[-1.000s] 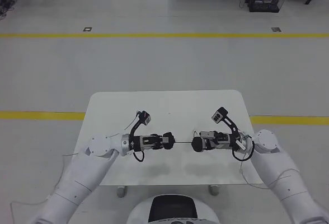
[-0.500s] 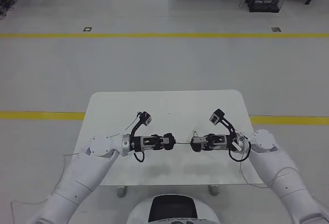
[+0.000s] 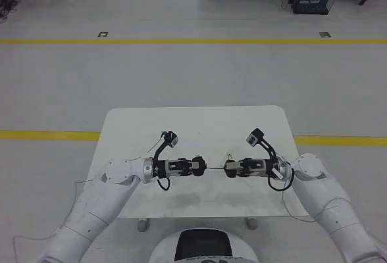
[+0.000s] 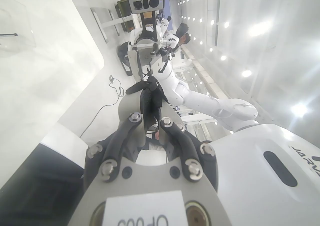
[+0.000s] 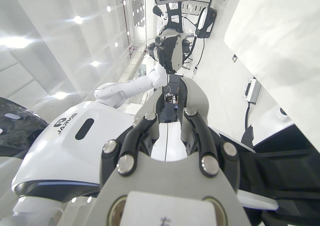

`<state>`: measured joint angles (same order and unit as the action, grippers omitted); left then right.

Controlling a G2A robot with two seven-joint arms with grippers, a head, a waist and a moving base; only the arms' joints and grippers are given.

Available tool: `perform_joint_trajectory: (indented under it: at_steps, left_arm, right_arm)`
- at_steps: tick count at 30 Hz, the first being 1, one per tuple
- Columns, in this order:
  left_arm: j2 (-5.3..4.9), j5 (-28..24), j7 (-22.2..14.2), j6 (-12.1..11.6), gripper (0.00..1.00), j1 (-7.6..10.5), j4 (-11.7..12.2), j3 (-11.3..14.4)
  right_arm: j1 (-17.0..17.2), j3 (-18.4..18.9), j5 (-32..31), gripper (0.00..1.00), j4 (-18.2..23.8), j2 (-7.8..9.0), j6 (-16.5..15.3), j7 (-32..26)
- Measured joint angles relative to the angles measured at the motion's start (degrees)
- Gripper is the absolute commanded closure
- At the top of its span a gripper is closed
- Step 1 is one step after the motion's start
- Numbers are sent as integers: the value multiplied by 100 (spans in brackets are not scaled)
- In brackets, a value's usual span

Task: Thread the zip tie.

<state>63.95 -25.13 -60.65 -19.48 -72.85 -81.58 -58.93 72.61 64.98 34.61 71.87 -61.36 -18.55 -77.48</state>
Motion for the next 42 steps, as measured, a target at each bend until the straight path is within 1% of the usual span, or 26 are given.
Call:
perform_joint_trajectory:
  at_steps: [9,13,17,21,26,31,41,42]
  left_arm:
    - [0,0,0,0,100,0,0,0]
    - [0,0,0,0,100,0,0,0]
    - [0,0,0,0,100,0,0,0]
    - [0,0,0,0,100,0,0,0]
    - [0,0,0,0,100,0,0,0]
    - [0,0,0,0,100,0,0,0]
    - [0,0,0,0,100,0,0,0]
    - [0,0,0,0,75,0,0,0]
  right_arm:
    - [56,60,6,92,87,27,-12,-11]
    - [77,77,10,91,120,36,-35,-24]
    - [83,80,2,85,133,42,-35,-33]
    - [82,75,-6,85,139,47,-34,-46]
    - [80,71,-11,89,137,51,-51,-40]
    - [74,70,-39,100,134,55,-44,11]
    - [56,40,-62,100,123,57,-20,46]
    - [54,36,-65,100,121,57,-17,47]
